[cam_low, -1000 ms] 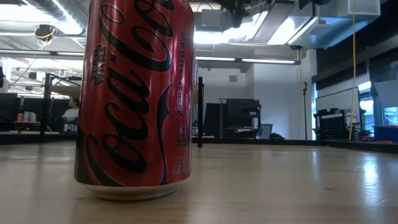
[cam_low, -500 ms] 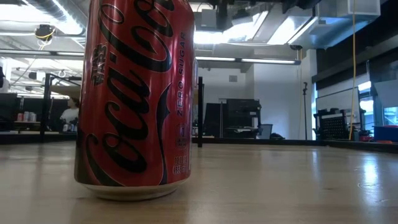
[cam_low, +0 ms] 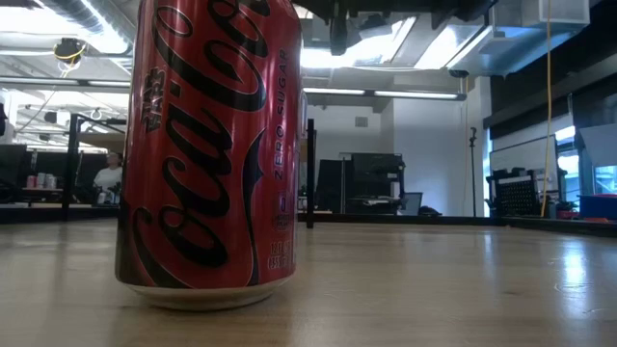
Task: Place canned beverage on shelf
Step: Put the top red soda can on the shelf
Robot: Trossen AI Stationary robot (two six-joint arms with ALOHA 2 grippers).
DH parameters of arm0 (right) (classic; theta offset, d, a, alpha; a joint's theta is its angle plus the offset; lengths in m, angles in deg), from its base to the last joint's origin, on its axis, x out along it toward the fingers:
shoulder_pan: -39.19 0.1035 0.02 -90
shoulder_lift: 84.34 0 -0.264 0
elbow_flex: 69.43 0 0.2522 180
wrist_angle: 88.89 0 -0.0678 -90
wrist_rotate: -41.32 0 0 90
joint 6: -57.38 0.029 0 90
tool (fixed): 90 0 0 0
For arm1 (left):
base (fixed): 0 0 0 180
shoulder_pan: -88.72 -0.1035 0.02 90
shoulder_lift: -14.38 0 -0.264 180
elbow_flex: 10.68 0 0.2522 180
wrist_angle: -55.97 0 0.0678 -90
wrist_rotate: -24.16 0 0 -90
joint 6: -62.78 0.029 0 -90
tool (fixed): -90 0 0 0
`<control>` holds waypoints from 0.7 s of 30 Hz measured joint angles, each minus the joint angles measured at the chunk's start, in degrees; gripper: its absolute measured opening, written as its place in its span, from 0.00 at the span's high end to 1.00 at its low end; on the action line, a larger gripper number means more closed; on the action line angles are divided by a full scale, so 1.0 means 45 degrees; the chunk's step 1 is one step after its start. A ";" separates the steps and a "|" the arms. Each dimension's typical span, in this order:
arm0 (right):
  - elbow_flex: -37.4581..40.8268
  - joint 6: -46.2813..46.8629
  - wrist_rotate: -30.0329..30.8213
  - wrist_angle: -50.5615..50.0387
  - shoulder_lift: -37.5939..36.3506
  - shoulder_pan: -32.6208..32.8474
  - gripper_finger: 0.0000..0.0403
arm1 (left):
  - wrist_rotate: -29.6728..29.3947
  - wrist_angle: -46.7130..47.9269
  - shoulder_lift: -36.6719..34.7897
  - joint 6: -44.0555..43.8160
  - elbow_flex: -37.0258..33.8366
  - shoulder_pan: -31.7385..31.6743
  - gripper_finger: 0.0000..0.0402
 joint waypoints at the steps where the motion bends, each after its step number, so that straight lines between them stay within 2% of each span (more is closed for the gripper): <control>1: 0.0000 0.0000 0.0015 0.0015 0.0000 0.0000 0.92 | -0.0069 -0.0081 0.0000 0.0000 0.0000 -0.0021 0.34; 10: 0.0000 -0.0047 0.0074 -0.0172 0.0092 -0.0010 0.92 | -0.0746 -0.0958 0.0255 0.0568 0.0005 -0.0109 0.34; 15: 0.0000 -0.0675 -0.0231 -0.0811 -0.0330 0.0000 0.92 | -0.1282 0.0063 0.0094 0.0704 0.0000 -0.0125 0.34; 21: 0.0000 -0.1892 0.0032 -0.2983 -0.1649 -0.0364 0.92 | -0.2665 0.2349 -0.0675 0.0917 0.0008 -0.0420 0.34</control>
